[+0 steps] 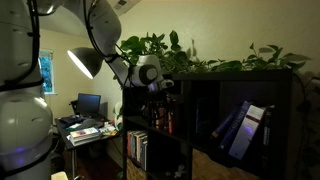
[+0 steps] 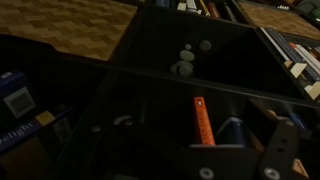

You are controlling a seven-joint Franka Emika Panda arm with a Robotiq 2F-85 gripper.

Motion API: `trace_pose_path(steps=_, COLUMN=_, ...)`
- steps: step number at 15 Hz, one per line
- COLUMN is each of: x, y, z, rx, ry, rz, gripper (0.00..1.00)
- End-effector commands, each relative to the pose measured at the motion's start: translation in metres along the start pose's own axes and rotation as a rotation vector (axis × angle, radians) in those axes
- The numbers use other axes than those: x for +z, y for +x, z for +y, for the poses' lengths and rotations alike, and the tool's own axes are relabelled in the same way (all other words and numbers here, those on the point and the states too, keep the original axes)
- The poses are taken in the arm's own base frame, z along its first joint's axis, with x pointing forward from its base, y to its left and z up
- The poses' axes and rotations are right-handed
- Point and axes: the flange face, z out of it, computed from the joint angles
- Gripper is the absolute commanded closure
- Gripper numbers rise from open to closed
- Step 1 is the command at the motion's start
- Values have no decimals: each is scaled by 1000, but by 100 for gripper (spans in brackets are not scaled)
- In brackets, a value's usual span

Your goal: Move the orange book to the top left shelf

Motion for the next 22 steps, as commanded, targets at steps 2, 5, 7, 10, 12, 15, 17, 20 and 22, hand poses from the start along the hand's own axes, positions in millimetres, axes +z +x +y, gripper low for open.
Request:
trace_pose_path(steps=2, x=10, y=14, z=-8, rx=-17, ry=16, rz=63, gripper=0)
trace_pose_path(steps=5, x=11, y=26, z=-10, rx=-26, ry=22, rz=123, gripper=0)
trace_pose_path(steps=7, x=13, y=34, z=-11, rx=-22, ry=31, rz=164, gripper=0)
trace_pose_path(steps=10, x=15, y=46, z=-16, rx=-25, ry=48, rz=200, gripper=0)
trace_pose_path(steps=12, x=18, y=53, z=-20, rx=-15, ry=60, rz=214, gripper=0)
trace_pose_path(steps=15, x=22, y=65, z=-27, rx=-26, ry=82, rz=249, gripper=0)
trace_pose_path(steps=17, x=27, y=70, z=-28, rx=-44, ry=83, rz=264, gripper=0)
trace_pose_path(steps=20, x=36, y=75, z=-30, rx=-87, ry=79, rz=285, gripper=0)
trace_pose_path(steps=22, x=40, y=81, z=-31, rx=-127, ry=72, rz=311, gripper=0)
